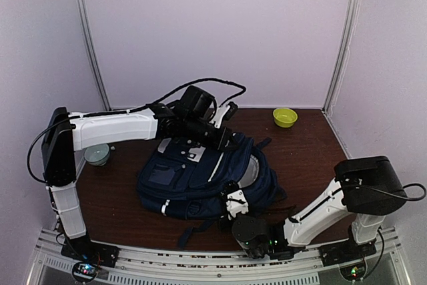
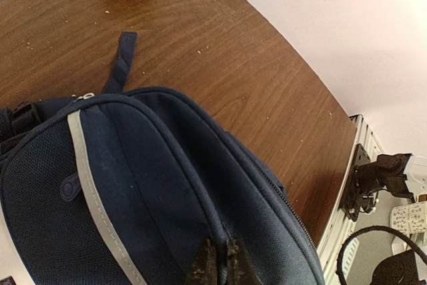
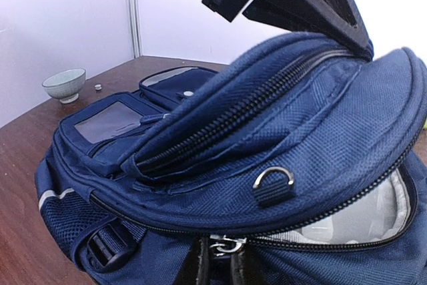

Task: Pack the student bag
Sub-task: Pick up the student bag from the upper front pocket, then hold the upper front pocket of the student bag, then zip the upper front pocket of the student bag.

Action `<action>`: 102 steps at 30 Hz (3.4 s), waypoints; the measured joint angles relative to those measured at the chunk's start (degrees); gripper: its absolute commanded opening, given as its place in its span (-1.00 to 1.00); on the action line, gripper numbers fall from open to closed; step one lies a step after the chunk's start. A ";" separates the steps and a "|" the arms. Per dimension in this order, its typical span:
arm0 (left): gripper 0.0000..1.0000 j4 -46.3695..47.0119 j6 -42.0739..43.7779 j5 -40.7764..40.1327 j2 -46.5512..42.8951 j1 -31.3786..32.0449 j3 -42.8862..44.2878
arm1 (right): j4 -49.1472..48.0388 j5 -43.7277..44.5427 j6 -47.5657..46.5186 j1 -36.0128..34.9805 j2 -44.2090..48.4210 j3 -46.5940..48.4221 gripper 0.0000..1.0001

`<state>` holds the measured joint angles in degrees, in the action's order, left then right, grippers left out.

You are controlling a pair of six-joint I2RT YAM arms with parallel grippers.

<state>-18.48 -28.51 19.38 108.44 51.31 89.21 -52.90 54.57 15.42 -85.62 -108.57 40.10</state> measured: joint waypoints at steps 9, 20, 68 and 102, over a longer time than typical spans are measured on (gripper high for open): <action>-1.00 2.21 -0.44 0.33 -0.11 0.00 -1.79 | -0.48 0.42 -2.05 -1.25 0.04 -0.35 -1.00; -0.83 2.21 0.94 3.98 -1.99 0.35 -3.54 | 5.25 -4.44 -4.20 -4.81 8.44 -2.23 -1.00; 0.13 10.95 46.56 -11.58 -35.17 17.81 -43.52 | 30.49 -16.31 14.84 -4.02 35.32 -10.60 -1.00; -1.00 16.02 51.32 -27.50 -29.83 21.57 -41.09 | 39.06 -20.90 17.38 -2.95 41.35 -7.61 -1.00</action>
<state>-2.46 22.81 -8.12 78.61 72.88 48.12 -13.85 33.67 32.80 -88.58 -67.22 32.49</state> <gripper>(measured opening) 0.047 0.084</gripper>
